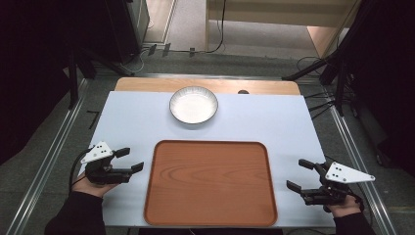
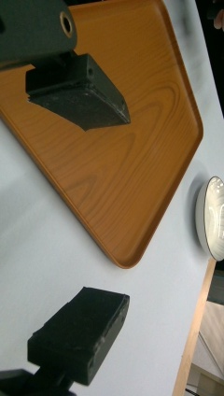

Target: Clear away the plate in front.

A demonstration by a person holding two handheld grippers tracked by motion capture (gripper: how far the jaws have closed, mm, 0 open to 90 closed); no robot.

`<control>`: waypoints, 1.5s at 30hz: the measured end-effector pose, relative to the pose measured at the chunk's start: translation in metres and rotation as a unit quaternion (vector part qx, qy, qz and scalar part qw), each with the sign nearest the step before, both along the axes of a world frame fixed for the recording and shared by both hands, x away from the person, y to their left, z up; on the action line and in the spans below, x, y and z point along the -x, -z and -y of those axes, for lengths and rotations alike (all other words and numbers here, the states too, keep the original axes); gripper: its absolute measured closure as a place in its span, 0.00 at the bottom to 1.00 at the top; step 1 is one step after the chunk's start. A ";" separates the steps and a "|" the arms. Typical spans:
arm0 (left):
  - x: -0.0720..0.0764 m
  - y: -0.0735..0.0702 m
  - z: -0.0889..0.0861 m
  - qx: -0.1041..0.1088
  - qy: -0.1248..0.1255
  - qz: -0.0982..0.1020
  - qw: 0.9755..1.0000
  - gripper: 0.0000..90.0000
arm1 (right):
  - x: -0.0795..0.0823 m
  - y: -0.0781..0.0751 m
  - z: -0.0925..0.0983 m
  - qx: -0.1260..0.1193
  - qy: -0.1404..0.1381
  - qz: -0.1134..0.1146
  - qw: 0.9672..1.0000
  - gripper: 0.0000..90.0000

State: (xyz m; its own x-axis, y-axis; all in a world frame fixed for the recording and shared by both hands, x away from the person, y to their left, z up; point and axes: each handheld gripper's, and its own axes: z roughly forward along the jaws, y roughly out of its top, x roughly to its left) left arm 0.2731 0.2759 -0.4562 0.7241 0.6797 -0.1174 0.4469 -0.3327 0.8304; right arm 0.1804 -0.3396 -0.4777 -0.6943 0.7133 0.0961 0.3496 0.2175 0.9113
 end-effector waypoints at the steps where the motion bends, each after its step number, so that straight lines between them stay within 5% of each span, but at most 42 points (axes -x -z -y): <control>1: 0.000 0.000 0.000 0.000 0.001 0.000 1.000 0.24 | 0.000 0.000 0.000 0.002 0.000 -0.001 1.000 0.15; 13: -0.003 0.002 -0.001 0.000 -0.005 0.001 1.000 0.19 | -0.002 0.000 0.000 -0.004 0.001 -0.006 1.000 0.15; 25: -0.012 0.002 0.002 0.022 -0.027 -0.016 0.999 0.16 | -0.003 0.001 -0.001 -0.001 -0.001 -0.006 1.000 0.15; 30: -0.013 0.002 0.010 -0.007 -0.017 -0.003 1.000 0.16 | -0.001 0.000 0.000 -0.001 0.002 -0.006 1.000 0.15; 45: -0.027 0.001 0.018 -0.002 -0.006 -0.036 0.999 0.20 | 0.000 0.000 0.002 0.003 0.012 -0.005 1.000 0.15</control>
